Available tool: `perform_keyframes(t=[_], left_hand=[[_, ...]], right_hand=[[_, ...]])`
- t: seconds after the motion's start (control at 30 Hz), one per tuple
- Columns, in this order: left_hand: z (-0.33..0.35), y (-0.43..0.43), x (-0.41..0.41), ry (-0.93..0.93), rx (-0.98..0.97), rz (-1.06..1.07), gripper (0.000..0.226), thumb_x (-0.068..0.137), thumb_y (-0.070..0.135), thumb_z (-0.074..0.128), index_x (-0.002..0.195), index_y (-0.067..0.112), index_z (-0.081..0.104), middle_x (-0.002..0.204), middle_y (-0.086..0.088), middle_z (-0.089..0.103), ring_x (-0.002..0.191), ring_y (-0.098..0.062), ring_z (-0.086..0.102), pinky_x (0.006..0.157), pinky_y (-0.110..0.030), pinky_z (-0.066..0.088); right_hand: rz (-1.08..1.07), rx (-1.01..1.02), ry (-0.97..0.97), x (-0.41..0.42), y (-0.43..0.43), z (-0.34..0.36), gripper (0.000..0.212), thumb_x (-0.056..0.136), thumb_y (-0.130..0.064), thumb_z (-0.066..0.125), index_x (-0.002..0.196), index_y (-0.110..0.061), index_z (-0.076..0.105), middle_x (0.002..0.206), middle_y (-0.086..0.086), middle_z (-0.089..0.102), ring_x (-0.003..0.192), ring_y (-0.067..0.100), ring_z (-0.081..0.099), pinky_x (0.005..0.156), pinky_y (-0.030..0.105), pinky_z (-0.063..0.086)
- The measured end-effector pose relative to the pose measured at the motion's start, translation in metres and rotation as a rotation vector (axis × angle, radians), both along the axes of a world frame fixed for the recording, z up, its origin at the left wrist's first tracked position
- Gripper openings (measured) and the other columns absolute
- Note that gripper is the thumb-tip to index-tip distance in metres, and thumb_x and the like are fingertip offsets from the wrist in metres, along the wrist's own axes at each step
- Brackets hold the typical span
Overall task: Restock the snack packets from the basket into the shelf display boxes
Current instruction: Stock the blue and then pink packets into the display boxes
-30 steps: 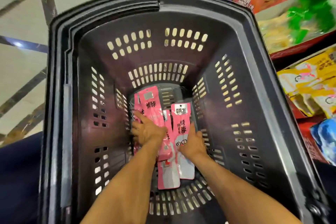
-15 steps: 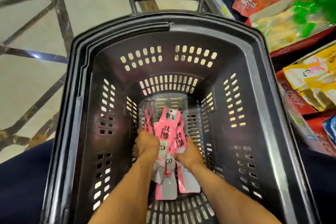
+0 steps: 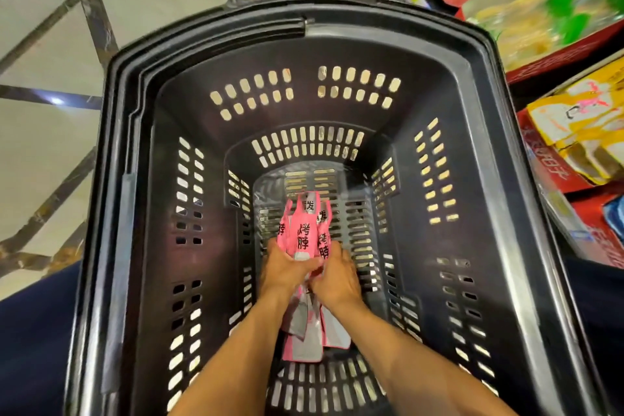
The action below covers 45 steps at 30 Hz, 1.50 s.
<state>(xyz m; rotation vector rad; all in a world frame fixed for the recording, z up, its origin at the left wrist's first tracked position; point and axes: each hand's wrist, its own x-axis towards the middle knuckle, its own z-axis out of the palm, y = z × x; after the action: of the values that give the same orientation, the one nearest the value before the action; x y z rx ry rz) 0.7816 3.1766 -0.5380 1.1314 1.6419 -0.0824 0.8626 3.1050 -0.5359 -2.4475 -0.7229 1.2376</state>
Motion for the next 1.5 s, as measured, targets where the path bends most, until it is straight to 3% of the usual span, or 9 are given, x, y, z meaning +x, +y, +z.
perform_keyframes(t=[0.2,0.33,0.6,0.77,0.9,1.07,1.17,1.3,1.5], left_hand=[[0.033,0.011,-0.001,0.246,0.153,0.056,0.030,0.082,0.022,0.070,0.110,0.023,0.060,0.102,-0.007,0.071,0.082,-0.027,0.062,0.074,-0.035,0.051],[0.027,0.016,-0.008,0.259,0.140,0.052,0.030,0.085,0.021,0.066,0.112,0.022,0.054,0.105,-0.010,0.070,0.093,-0.035,0.068,0.083,-0.045,0.057],[0.022,0.020,-0.016,0.229,0.164,0.066,0.030,0.085,0.015,0.064,0.113,0.019,0.055,0.100,-0.011,0.067,0.089,-0.035,0.064,0.080,-0.043,0.053],[0.029,0.023,-0.047,0.263,0.179,0.107,0.028,0.076,0.021,0.072,0.100,0.015,0.059,0.101,-0.020,0.069,0.089,-0.040,0.064,0.081,-0.042,0.053],[0.074,0.024,-0.029,0.106,0.188,0.082,0.030,0.056,0.028,0.068,0.081,0.013,0.061,0.083,-0.019,0.070,0.075,-0.035,0.067,0.074,-0.043,0.056],[0.185,0.017,0.001,-0.138,0.257,0.140,0.026,0.063,0.008,0.078,0.086,-0.001,0.068,0.053,-0.010,0.062,0.045,-0.023,0.056,0.047,-0.025,0.053],[0.254,0.013,0.014,-0.253,0.355,0.193,0.021,0.077,-0.004,0.069,0.098,-0.006,0.067,0.067,-0.010,0.060,0.053,-0.026,0.055,0.040,-0.019,0.050],[0.333,-0.006,0.060,-0.442,0.477,0.141,0.033,0.071,0.004,0.073,0.103,0.001,0.068,0.069,-0.009,0.073,0.046,-0.018,0.060,0.047,-0.024,0.053],[0.387,-0.059,0.204,-0.660,0.444,-0.096,0.021,0.075,-0.005,0.068,0.094,0.006,0.066,0.033,0.008,0.051,0.023,-0.004,0.041,0.030,-0.014,0.036]], right_hand=[[0.006,-0.059,-0.113,-0.019,-0.001,0.001,0.086,0.075,-0.028,0.075,0.144,-0.021,0.025,0.132,0.008,0.042,0.124,0.030,0.043,0.104,0.039,0.040],[0.097,-0.112,-0.159,-0.044,0.003,0.003,0.105,0.083,-0.023,0.071,0.154,-0.031,-0.007,0.134,0.009,0.038,0.115,0.029,0.045,0.095,0.039,0.047],[-0.088,-0.127,0.034,-0.026,0.008,-0.012,0.041,0.074,-0.020,0.072,0.113,-0.019,0.060,0.112,0.005,0.061,0.103,0.027,0.062,0.087,0.036,0.055],[-0.115,-0.072,0.239,-0.019,0.021,0.010,0.038,0.075,-0.017,0.072,0.109,-0.018,0.057,0.109,0.006,0.069,0.100,0.026,0.067,0.084,0.030,0.055],[-0.173,0.053,0.288,0.018,0.028,0.056,0.054,0.066,-0.015,0.079,0.114,-0.018,0.056,0.114,0.005,0.069,0.104,0.023,0.066,0.092,0.033,0.054],[-0.252,0.299,0.291,0.071,0.030,0.156,0.060,0.063,-0.013,0.081,0.117,-0.011,0.055,0.114,0.007,0.069,0.103,0.024,0.066,0.092,0.037,0.054],[-0.258,0.477,0.290,0.096,0.029,0.231,0.050,0.058,-0.015,0.079,0.106,-0.011,0.066,0.102,0.006,0.074,0.092,0.022,0.071,0.085,0.042,0.059],[-0.271,0.687,0.279,0.155,-0.015,0.319,0.025,0.071,-0.003,0.075,0.092,-0.016,0.070,0.085,0.003,0.069,0.070,0.014,0.064,0.067,0.025,0.055],[-0.489,0.710,0.224,0.278,-0.140,0.372,0.019,0.079,0.002,0.072,0.090,-0.012,0.067,0.086,0.008,0.069,0.061,0.010,0.062,0.054,0.018,0.052]])
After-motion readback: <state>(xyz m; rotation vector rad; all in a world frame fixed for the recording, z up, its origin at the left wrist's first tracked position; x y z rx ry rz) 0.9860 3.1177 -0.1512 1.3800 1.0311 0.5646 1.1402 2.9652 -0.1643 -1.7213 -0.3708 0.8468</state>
